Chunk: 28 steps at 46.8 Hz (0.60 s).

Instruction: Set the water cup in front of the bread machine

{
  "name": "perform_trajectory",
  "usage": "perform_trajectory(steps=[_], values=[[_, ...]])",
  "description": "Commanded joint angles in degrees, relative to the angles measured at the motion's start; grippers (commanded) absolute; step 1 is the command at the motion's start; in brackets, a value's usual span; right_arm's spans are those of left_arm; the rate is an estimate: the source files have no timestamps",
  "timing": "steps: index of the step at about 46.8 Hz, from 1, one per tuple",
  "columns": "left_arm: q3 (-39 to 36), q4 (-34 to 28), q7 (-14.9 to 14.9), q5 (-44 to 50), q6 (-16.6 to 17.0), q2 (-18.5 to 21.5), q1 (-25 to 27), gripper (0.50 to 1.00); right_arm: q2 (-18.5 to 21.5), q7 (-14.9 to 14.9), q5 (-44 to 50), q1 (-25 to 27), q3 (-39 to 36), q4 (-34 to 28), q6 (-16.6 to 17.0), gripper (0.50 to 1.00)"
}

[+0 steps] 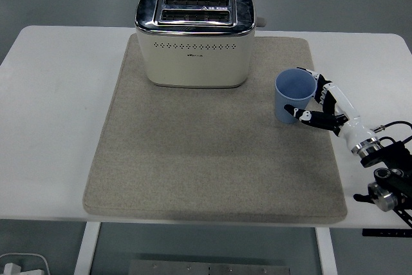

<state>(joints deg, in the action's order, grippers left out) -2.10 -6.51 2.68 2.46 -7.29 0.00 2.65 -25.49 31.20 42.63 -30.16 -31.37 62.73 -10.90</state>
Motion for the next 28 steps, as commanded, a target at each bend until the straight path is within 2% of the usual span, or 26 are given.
perform_trajectory(steps=[1, 9, 17, 23, 28], values=[[-0.01, 0.01, 0.05, 0.0, 0.0, 0.0, 0.08, 0.996, 0.0, -0.09, 0.0, -0.16, 0.52, -0.07, 0.0, 0.874], [-0.01, 0.01, 0.05, 0.0, 0.0, 0.0, -0.01, 0.996, 0.09, -0.09, 0.26, -0.25, 0.87, -0.07, -0.09, 0.907], [0.0, 0.01, -0.04, 0.0, 0.0, 0.0, -0.01, 0.996, 0.09, -0.17, 0.17, -0.78, 0.87, -0.07, 0.09, 0.915], [-0.01, 0.01, 0.05, 0.0, 0.0, 0.0, -0.01, 0.996, 0.09, -3.07, 0.17, -0.78, 0.78, -0.07, 0.18, 0.919], [-0.01, -0.08, -0.04, 0.0, 0.0, 0.0, -0.01, 0.996, 0.26, -3.34, 0.17, -0.87, 0.7, -0.07, 0.44, 0.919]])
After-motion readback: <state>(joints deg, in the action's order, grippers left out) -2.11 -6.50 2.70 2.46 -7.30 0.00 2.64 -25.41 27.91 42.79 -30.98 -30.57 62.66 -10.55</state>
